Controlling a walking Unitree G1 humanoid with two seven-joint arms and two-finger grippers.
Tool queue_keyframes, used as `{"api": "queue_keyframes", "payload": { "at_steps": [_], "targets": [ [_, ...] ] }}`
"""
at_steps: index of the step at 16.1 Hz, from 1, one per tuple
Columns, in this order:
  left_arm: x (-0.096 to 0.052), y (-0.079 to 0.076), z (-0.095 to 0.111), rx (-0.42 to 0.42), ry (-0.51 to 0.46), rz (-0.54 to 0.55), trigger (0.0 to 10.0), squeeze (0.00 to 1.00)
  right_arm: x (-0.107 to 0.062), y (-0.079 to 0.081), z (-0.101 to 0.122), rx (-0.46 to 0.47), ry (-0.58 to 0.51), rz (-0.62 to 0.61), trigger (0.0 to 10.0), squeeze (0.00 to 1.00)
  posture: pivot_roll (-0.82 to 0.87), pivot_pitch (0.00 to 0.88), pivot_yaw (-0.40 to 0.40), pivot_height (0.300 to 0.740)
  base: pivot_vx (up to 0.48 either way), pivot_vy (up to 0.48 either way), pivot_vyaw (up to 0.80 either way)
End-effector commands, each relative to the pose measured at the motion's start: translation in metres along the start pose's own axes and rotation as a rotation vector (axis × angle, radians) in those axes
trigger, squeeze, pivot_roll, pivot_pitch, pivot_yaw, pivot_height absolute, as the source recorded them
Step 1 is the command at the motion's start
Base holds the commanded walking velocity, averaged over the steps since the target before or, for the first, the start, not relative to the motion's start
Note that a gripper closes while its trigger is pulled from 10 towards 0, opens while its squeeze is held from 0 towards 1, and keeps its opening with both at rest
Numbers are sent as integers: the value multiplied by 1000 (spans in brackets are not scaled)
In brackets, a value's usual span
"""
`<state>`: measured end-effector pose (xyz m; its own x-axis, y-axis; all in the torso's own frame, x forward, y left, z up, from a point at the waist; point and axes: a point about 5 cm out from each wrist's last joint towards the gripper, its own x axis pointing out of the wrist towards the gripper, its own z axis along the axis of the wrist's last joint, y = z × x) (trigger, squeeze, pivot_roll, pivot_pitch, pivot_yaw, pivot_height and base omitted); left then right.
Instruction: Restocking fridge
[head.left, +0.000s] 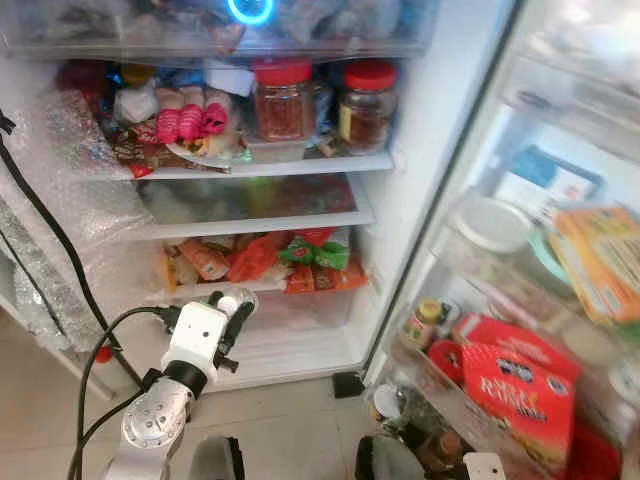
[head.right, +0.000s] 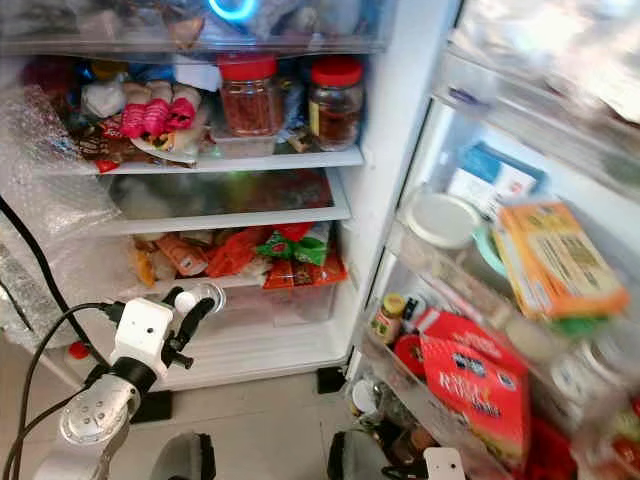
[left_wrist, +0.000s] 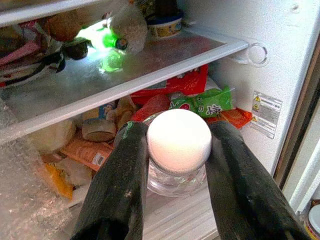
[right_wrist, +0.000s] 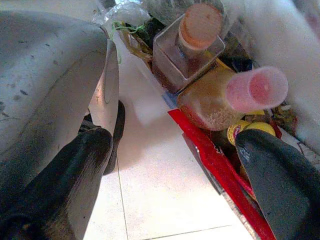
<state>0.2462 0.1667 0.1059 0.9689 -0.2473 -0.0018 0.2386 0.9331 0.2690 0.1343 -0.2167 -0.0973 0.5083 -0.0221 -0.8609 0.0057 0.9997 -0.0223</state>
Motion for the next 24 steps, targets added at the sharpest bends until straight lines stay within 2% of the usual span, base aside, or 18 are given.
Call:
{"api": "queue_keyframes", "payload": {
  "at_steps": [1,9,15,24],
  "targets": [
    [2,1,14,24,-66,10,10000,0,-1,6,-8,16,25,22,10000,0,-48,78,-55,618,0,0,0],
    [3,2,16,42,-68,23,10000,0,-1,6,-7,-14,13,25,10000,0,-48,81,-56,618,0,0,0],
    [5,2,18,46,-77,27,10000,0,-1,6,-7,-11,15,22,10000,0,-45,83,-55,618,0,0,751],
    [8,1,20,43,-87,23,10000,0,-1,7,-9,4,22,27,10000,0,-46,85,-54,618,0,0,0]
  ]
}}
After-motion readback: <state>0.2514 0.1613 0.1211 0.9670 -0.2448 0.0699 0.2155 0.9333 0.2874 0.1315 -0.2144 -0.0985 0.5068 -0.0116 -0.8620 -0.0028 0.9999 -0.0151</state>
